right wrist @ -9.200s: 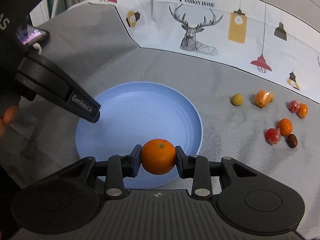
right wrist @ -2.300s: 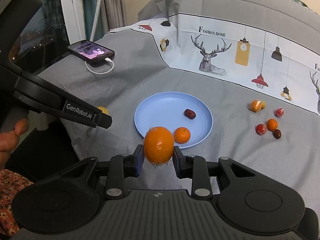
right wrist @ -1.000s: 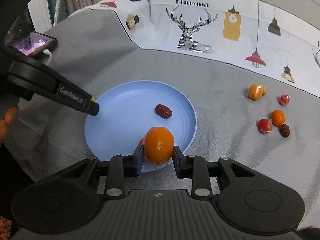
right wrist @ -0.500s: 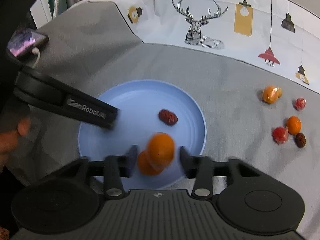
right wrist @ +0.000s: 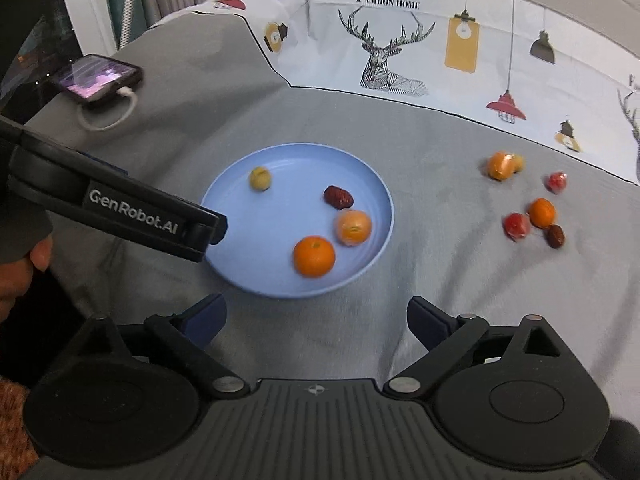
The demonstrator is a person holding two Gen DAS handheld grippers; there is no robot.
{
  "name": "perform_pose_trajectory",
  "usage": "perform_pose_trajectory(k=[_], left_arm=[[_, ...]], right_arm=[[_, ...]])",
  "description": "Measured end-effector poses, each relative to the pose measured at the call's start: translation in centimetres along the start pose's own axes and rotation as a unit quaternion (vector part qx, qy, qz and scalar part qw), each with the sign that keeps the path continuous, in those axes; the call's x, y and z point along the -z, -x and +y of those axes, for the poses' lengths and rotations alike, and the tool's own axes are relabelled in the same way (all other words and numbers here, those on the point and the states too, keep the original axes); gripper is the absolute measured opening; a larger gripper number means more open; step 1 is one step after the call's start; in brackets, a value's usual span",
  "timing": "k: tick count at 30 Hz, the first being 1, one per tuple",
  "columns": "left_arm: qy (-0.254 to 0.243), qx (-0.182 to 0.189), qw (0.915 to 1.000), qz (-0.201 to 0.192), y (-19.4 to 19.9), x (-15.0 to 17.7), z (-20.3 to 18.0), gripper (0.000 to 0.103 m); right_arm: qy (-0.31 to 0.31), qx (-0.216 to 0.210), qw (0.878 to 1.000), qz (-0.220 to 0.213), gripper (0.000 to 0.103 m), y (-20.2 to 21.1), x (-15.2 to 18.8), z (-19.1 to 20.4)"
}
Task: Organize fruits
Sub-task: 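Open both tools to drop the yellow fruit and mandarin onto the plate, then move both tools back toward the remaining fruits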
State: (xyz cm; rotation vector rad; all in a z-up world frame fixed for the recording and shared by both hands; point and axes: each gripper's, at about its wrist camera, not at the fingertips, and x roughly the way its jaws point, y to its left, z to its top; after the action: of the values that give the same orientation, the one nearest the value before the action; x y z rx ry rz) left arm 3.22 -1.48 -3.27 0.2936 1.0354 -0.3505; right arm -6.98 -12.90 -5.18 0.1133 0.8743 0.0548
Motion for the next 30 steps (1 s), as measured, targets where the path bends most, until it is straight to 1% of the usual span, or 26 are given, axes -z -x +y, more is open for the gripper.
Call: perform_pose_trajectory(k=[6,9,15,19,23,30], left_arm=[[0.021,-0.002,0.9997,-0.012,3.2,2.6,0.2,0.103],[0.021,-0.010,0.9995,-0.022,4.3,3.5,0.0,0.103],[0.031,-0.022,0.9984,-0.042,6.0,4.1,-0.1,0.103],[0.027,-0.025,0.9980,-0.052,6.9,4.3,-0.5,0.103],[0.025,-0.028,0.9975,-0.059,7.5,4.5,-0.5,0.103],[0.034,-0.029,0.9967,-0.068,8.1,4.7,-0.1,0.103]], right_arm=[[0.007,0.022,0.999,-0.037,0.098,2.6,0.6,0.7],[0.007,0.028,0.998,-0.050,0.098,3.6,0.9,0.8],[0.012,0.033,0.997,-0.072,0.098,5.3,1.7,1.3],[0.014,0.038,0.995,-0.086,0.099,6.2,1.9,1.6],[0.014,0.041,0.995,-0.092,0.099,6.7,2.0,1.7],[0.027,0.040,0.994,-0.097,0.099,7.1,2.2,2.5]])
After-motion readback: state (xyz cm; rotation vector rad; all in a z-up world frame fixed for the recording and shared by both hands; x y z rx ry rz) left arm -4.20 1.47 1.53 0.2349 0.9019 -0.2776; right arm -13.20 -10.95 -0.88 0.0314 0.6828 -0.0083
